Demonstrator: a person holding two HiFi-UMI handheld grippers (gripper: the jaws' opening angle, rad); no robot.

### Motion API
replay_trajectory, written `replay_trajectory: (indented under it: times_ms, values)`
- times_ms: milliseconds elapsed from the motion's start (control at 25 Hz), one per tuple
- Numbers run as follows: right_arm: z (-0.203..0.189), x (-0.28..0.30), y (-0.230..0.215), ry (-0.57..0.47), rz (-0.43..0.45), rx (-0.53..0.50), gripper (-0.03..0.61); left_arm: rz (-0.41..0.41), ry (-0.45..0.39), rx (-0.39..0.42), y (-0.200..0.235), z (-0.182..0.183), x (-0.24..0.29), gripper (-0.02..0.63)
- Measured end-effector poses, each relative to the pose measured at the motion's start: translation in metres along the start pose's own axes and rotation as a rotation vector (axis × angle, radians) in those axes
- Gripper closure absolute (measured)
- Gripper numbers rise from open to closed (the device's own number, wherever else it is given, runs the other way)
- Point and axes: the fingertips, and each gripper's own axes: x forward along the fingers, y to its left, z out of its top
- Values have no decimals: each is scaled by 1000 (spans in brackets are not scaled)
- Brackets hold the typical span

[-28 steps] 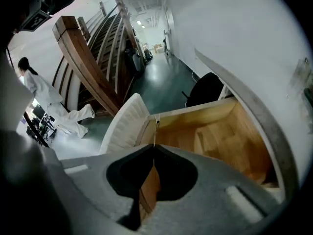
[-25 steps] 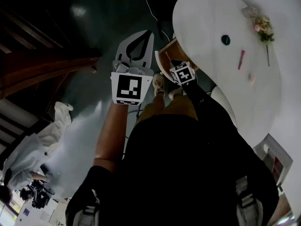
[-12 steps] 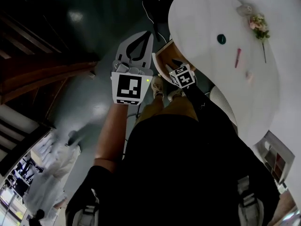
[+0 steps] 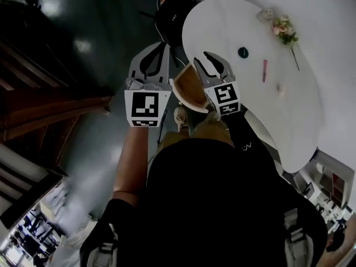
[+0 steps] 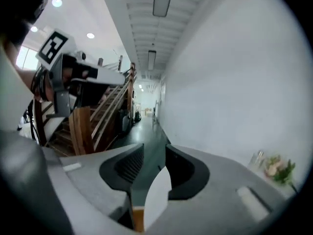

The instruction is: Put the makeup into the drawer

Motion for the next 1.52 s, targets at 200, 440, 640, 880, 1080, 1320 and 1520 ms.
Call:
replay_trajectory:
  times_ms: [200, 440, 640, 880, 1080, 1320, 1520]
  values:
    - [96, -44, -45, -227, -140, -84, 445, -2, -60, 51, -2, 32, 6, 604]
    - [162, -98, -66, -437, -253, -154, 445, -26, -110, 53, -13, 57, 14, 604]
    - [151, -123, -82, -424, -309, -147, 445, -95, -127, 66, -47, 66, 29, 604]
    - [140, -175, -124, -418, -412, -111, 445, -203, -140, 76, -107, 81, 56, 604]
    - [120, -230, -167, -383, -520, -94, 445, -310, -143, 84, -169, 88, 81, 604]
    - [93, -264, -204, -350, -573, -47, 445, -373, -136, 96, -216, 88, 101, 604]
    - [51, -248, -215, -231, -551, 16, 445, -370, -135, 95, -227, 88, 102, 604]
